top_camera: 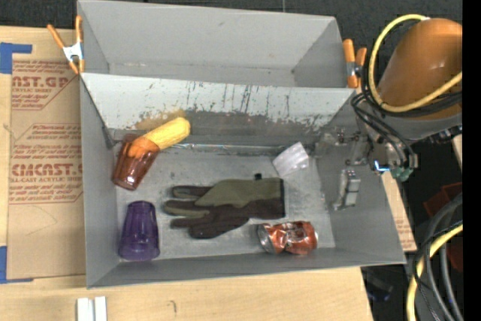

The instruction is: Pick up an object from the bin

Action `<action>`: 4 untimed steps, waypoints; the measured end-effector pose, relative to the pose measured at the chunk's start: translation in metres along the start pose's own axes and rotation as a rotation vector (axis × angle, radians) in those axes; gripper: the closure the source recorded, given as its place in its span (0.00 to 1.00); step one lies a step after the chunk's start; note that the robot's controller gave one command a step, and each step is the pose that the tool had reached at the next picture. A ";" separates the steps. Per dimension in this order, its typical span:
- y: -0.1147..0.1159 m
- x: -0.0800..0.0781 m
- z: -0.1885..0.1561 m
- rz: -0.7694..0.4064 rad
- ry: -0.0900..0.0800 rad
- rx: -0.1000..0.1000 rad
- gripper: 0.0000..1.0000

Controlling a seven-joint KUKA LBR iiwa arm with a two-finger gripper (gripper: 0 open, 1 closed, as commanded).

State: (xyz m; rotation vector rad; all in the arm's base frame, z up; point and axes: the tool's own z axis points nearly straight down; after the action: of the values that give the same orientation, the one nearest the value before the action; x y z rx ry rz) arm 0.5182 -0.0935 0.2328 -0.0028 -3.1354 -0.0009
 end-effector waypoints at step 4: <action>0.025 0.037 0.128 0.055 -0.008 0.000 0.00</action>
Offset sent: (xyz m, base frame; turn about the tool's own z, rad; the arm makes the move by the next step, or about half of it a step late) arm -0.0188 0.0284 -0.1103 -0.0278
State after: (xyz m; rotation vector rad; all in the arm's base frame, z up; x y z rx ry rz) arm 0.4806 -0.0681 0.1050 -0.0889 -3.1422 -0.0013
